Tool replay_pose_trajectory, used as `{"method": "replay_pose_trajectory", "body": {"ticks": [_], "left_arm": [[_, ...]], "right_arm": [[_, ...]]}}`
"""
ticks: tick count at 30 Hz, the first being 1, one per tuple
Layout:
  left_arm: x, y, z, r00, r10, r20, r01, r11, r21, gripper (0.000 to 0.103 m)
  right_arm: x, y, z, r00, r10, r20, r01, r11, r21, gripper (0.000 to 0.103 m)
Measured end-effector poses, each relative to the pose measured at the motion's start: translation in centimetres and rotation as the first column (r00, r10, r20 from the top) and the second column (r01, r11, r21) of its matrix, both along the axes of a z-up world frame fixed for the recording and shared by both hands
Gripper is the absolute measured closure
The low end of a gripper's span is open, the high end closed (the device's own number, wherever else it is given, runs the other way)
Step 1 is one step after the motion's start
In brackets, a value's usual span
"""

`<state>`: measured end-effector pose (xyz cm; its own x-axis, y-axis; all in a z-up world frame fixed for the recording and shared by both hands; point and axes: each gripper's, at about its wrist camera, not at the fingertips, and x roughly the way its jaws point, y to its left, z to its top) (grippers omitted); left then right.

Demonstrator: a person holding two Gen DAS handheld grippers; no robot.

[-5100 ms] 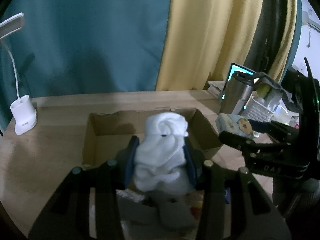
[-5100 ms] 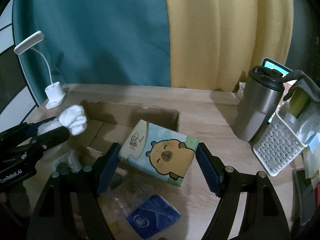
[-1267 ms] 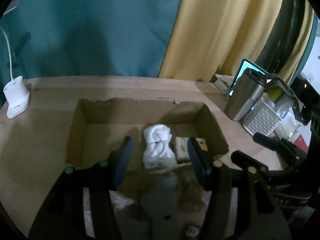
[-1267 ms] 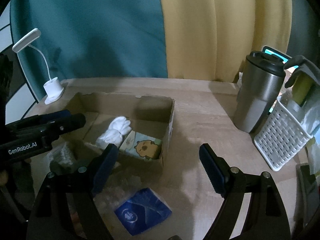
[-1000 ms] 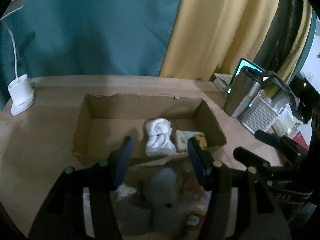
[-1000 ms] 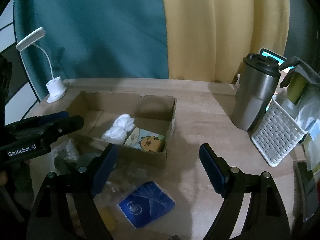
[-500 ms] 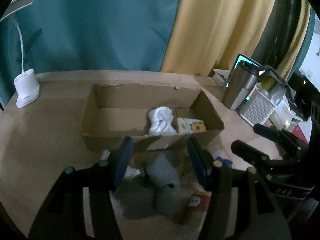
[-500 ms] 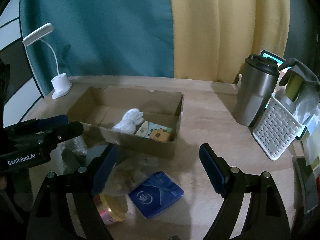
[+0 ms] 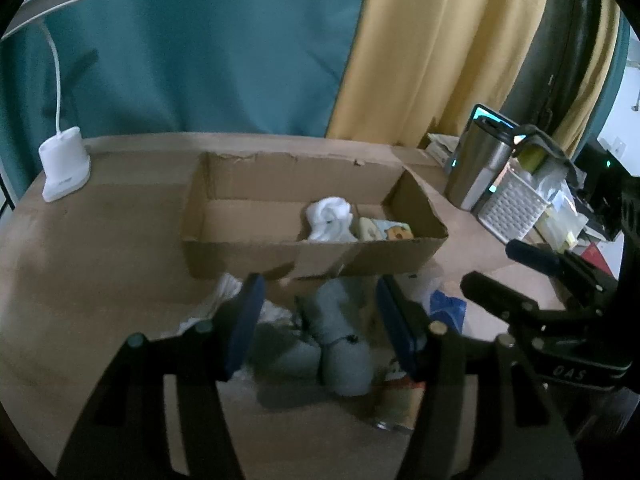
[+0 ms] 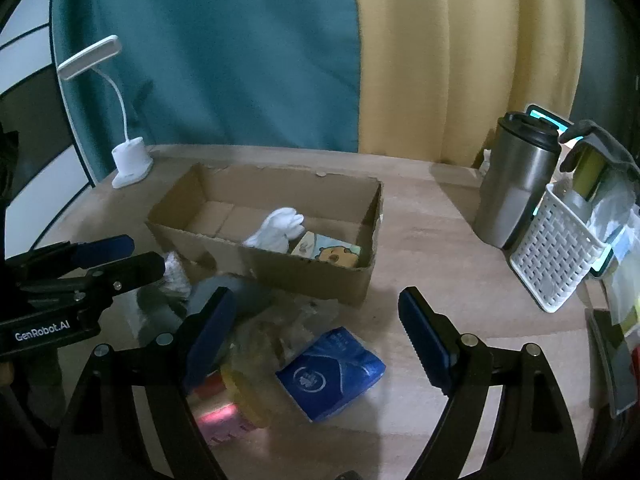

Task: Organize objects
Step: 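Move both grippers back toward the grey socks and red-and-gold can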

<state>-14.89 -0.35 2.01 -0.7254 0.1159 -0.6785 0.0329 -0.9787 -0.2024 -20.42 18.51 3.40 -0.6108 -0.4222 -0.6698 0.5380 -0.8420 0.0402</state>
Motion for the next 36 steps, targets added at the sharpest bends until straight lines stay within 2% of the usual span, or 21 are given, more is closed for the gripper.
{"method": "replay_pose_trajectory", "body": {"ticks": [1,3,36], "left_arm": [[0.2,0.0,0.0,1.0,0.0,-0.002,0.0,1.0,0.001,0.032],[0.6,-0.2,0.0,1.0,0.003,-0.01,-0.002,1.0,0.014,0.028],[5.8,-1.5,-2.2,1.0,0.022,0.003,-0.022,1.0,0.02,0.026]], "right_arm": [[0.2,0.0,0.0,1.0,0.001,-0.001,-0.001,1.0,0.001,0.017],[0.4,-0.1,0.0,1.0,0.001,-0.003,-0.001,1.0,0.006,0.017],[5.3,-0.5,-1.8,0.999,0.031,-0.009,-0.031,0.999,0.028,0.017]]}}
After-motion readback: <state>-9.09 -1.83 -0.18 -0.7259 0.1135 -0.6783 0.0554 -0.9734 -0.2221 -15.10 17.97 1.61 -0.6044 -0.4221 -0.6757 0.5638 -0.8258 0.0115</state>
